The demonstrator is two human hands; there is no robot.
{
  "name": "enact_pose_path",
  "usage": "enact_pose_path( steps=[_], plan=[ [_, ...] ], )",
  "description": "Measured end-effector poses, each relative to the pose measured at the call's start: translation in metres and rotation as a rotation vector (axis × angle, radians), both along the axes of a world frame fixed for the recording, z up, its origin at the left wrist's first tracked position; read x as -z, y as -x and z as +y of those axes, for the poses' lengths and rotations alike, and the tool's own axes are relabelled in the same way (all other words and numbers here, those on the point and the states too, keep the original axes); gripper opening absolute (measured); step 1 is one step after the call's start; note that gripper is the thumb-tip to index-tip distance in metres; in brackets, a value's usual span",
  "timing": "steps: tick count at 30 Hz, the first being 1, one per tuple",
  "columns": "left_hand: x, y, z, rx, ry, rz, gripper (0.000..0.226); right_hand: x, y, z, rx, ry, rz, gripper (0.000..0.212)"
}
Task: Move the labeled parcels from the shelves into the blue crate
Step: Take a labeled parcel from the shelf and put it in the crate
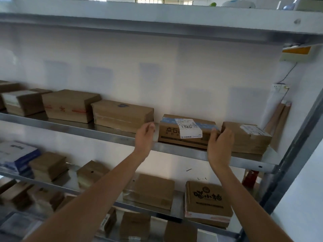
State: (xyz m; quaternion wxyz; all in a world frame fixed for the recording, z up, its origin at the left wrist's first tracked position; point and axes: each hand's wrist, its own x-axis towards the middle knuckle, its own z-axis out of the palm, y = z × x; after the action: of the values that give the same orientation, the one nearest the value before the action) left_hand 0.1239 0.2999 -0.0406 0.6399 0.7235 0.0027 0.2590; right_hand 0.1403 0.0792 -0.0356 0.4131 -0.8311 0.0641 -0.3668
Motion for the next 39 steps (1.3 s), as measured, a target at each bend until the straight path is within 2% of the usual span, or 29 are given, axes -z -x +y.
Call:
enact_pose_path(
  steps=[3, 6, 9, 11, 16, 21, 27, 32, 34, 36, 39],
  plan=[
    [0.008, 0.013, 0.028, -0.093, 0.043, -0.048, 0.022, -0.005, 0.009, 0.032, 0.006, 0.216, -0.218, 0.042],
    [0.006, 0.019, 0.072, -0.191, -0.018, -0.032, 0.025, -0.011, 0.02, 0.085, -0.258, 0.238, -0.338, 0.038],
    [-0.008, 0.015, 0.117, -0.302, -0.004, -0.06, 0.023, -0.02, 0.028, 0.14, -0.533, 0.145, -0.321, 0.042],
    [-0.019, 0.009, 0.143, -0.366, -0.045, -0.059, 0.022, -0.025, 0.031, 0.174, -0.626, 0.073, -0.25, 0.043],
    [-0.031, -0.007, 0.193, -0.35, -0.061, -0.074, 0.037, -0.019, 0.009, 0.228, -0.533, -0.068, -0.077, 0.051],
    [-0.016, -0.019, 0.224, -0.106, -0.119, 0.008, 0.05, -0.003, -0.013, 0.256, -0.388, -0.316, 0.117, 0.062],
    [-0.012, -0.03, 0.241, 0.07, 0.087, 0.192, 0.057, 0.007, -0.021, 0.26, -0.306, -0.412, 0.227, 0.063],
    [-0.016, -0.032, 0.248, 0.145, 0.198, 0.239, 0.046, 0.001, -0.016, 0.25, -0.331, -0.454, 0.239, 0.063],
    [-0.02, -0.03, 0.25, 0.189, 0.282, 0.224, 0.032, -0.006, -0.009, 0.243, -0.328, -0.466, 0.218, 0.06],
    [-0.027, -0.029, 0.254, 0.215, 0.369, 0.154, 0.019, -0.016, -0.001, 0.236, -0.344, -0.419, 0.135, 0.052],
    [-0.043, -0.029, 0.256, 0.231, 0.497, 0.038, 0.019, -0.038, 0.011, 0.228, -0.36, -0.418, 0.017, 0.032]
  ],
)
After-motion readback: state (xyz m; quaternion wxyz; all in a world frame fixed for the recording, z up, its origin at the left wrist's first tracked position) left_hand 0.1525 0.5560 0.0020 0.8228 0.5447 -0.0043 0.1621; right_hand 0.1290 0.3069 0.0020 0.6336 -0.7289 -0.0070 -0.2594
